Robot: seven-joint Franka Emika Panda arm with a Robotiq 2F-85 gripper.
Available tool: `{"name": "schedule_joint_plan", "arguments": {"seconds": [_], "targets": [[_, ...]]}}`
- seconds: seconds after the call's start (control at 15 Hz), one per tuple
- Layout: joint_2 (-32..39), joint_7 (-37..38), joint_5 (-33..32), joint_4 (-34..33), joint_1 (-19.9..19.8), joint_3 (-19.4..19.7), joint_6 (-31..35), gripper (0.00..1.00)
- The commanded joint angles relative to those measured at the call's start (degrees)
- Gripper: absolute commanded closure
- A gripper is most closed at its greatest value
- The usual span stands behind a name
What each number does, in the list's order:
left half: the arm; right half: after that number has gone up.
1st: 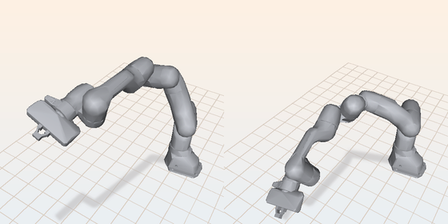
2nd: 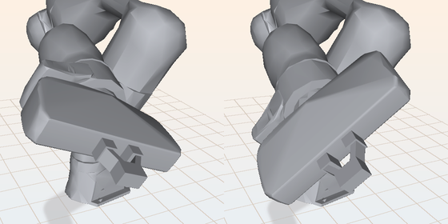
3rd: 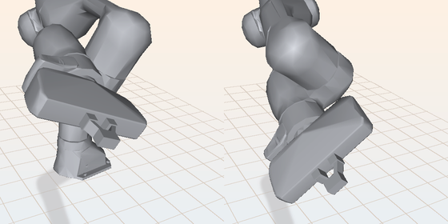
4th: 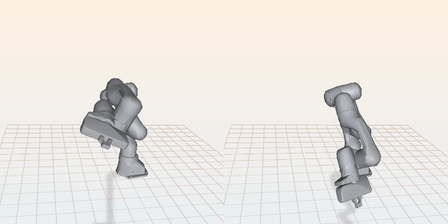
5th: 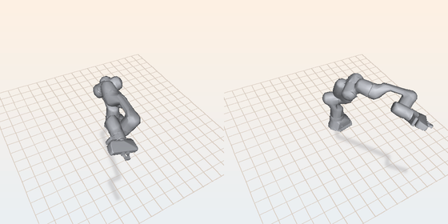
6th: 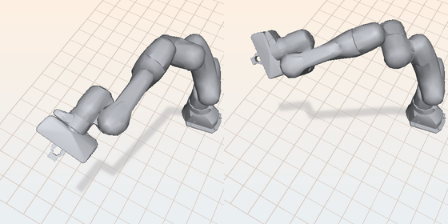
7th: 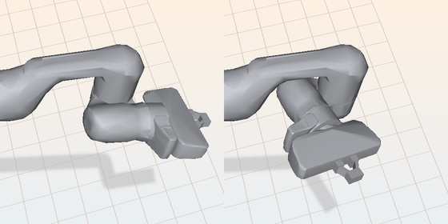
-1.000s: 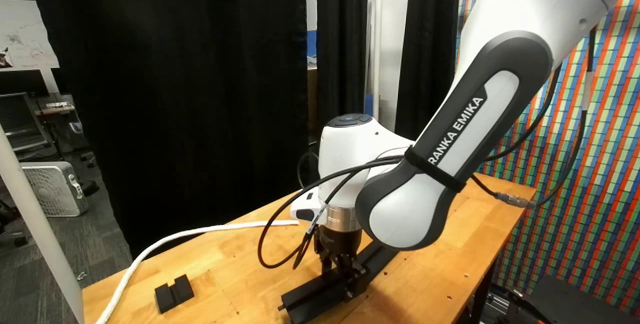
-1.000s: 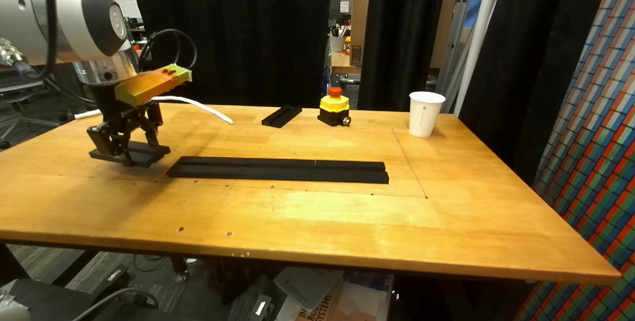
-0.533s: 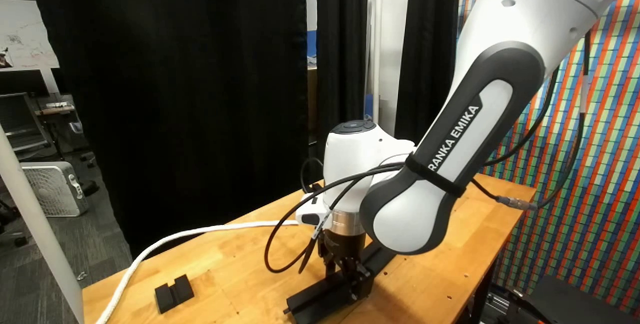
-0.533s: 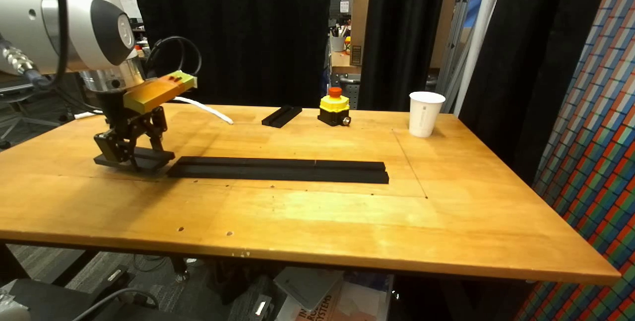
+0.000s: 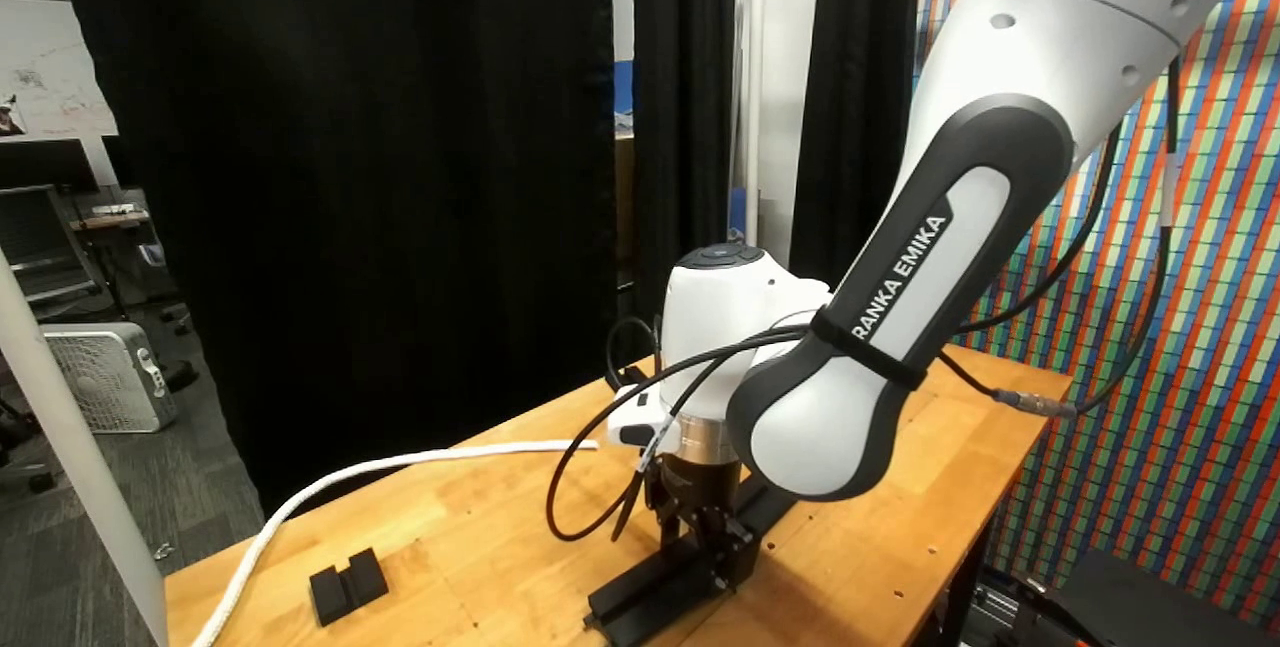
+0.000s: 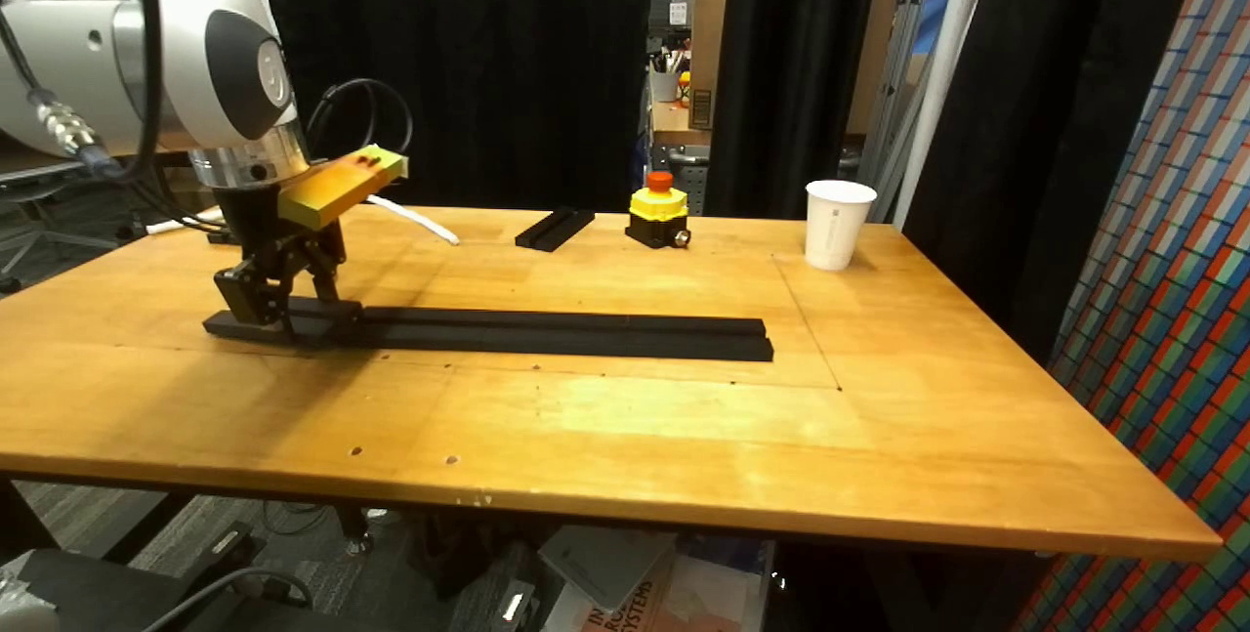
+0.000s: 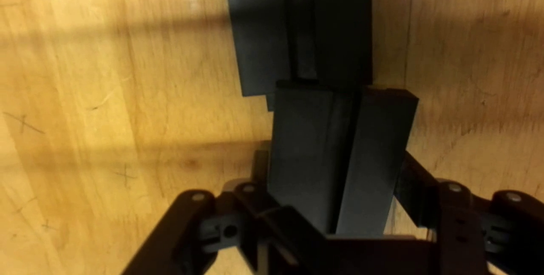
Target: Pick up one black object from the table and connect it to the straight black object line.
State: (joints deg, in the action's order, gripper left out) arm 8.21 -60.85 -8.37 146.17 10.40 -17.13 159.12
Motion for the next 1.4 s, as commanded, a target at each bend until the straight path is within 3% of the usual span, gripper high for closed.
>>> {"name": "schedule_joint_plan", "arguments": {"seconds": [0.0,0.47,1.33], "targets": [[-0.16,-4.39,1.7,0.41,-1.21,-0.55,1.59,0.53],[0.28,-8.82,4.25,-0.53,-1.4,-1.27,0.84,0.53],[1.35,-9.94,6.97,-1.98,-2.43,-1.26,0.83,0.53]]}}
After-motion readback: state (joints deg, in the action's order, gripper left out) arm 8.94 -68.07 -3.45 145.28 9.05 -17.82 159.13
